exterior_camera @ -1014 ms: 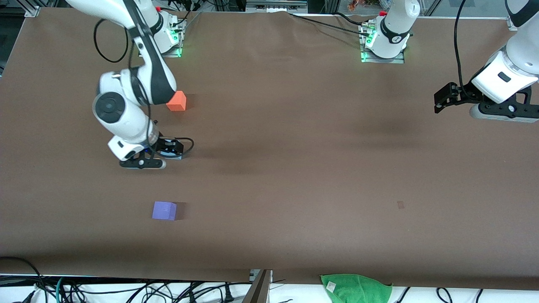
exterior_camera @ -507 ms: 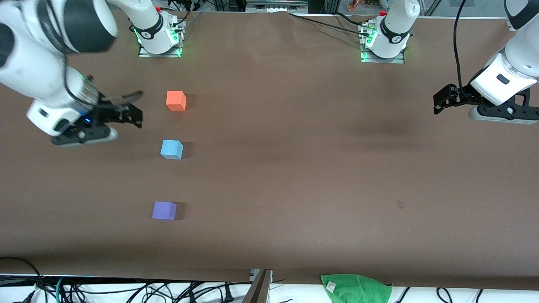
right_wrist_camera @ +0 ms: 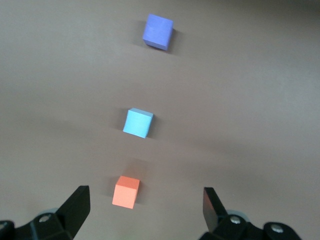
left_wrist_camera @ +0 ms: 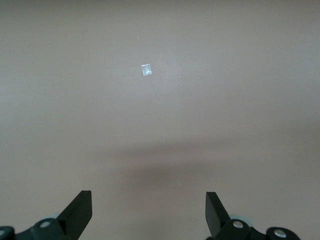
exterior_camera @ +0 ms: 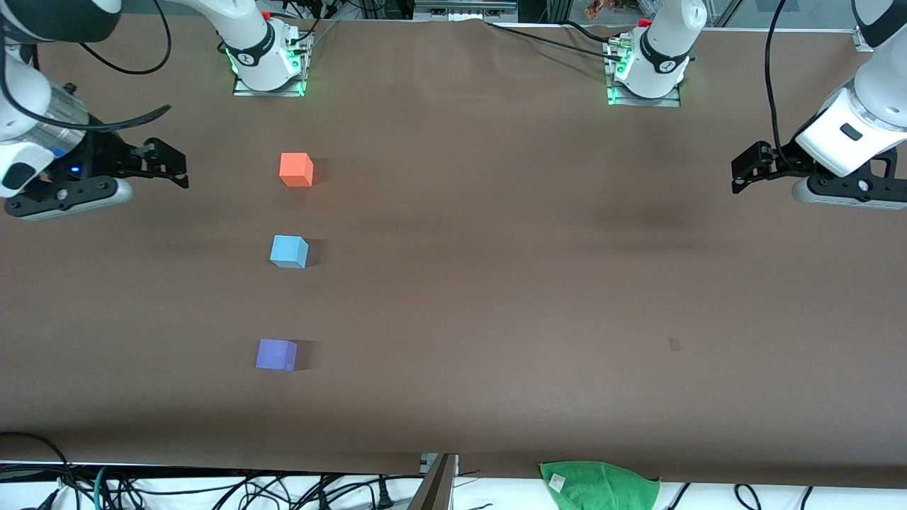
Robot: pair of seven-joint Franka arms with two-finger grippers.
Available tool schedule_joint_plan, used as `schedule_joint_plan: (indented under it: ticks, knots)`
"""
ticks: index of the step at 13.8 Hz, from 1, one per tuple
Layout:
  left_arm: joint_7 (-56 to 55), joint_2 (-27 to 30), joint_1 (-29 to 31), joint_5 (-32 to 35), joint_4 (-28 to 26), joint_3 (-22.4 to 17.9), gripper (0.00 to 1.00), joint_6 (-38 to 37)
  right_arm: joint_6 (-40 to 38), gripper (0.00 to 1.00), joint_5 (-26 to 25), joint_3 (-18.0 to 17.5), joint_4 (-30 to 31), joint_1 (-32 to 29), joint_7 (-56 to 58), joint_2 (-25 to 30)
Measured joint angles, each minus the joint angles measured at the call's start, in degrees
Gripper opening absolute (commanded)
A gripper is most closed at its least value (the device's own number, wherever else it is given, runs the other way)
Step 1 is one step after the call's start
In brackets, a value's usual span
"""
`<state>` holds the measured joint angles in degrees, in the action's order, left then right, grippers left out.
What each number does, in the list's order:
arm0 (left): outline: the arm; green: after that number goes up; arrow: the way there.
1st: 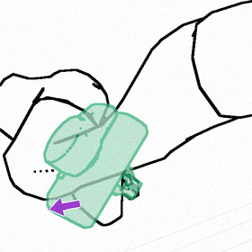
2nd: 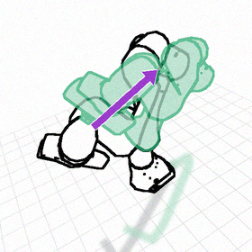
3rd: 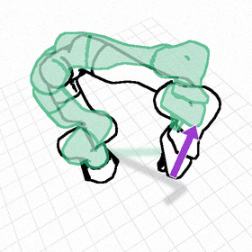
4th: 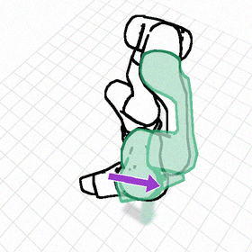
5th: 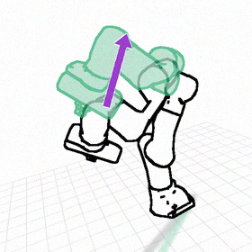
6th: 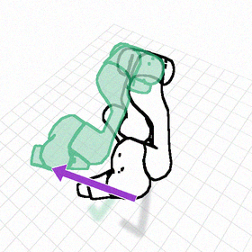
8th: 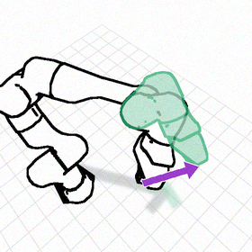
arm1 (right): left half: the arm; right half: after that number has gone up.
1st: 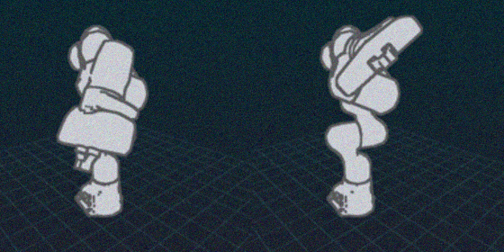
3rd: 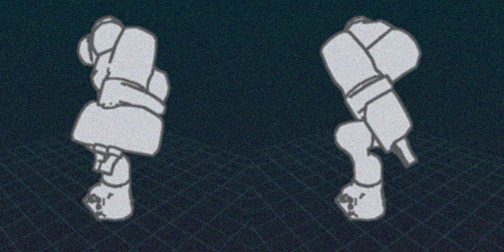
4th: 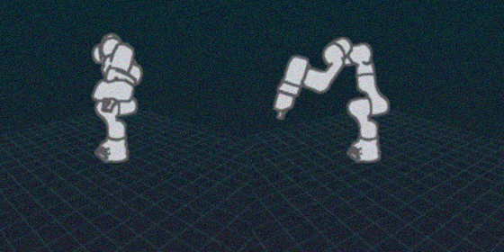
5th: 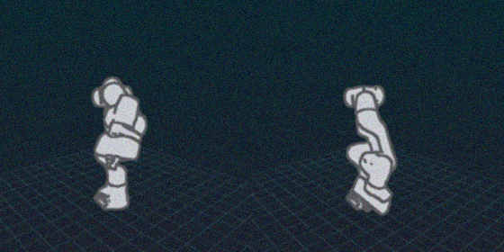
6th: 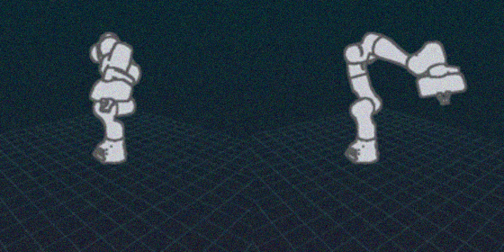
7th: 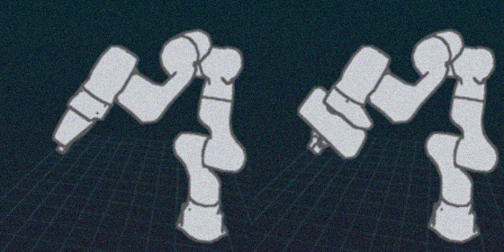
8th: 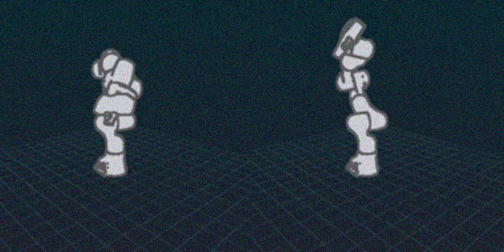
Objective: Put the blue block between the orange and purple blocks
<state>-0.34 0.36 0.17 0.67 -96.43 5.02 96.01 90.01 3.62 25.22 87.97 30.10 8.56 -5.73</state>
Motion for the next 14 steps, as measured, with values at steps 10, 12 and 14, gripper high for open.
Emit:
schedule_joint_plan:
  ticks: [10, 12, 14]
  knots:
    - [0.00, -0.18, 0.00, 0.00, 0.50, -0.05, 1.00, -0.01, -2.54, 1.00, 0.00, -19.38, 4.70, -20.61, 0.21, 6.71]
    - [0.00, -0.21, 0.00, 0.00, 0.61, -0.05, 1.00, -0.05, -2.04, 1.00, -0.29, -20.00, 5.94, -21.19, -0.26, 8.30]
    - [0.00, -0.25, 0.00, 0.00, 0.64, -0.06, 1.00, -0.32, -1.87, 1.00, -1.08, -20.51, 5.50, -21.18, -2.23, 8.44]
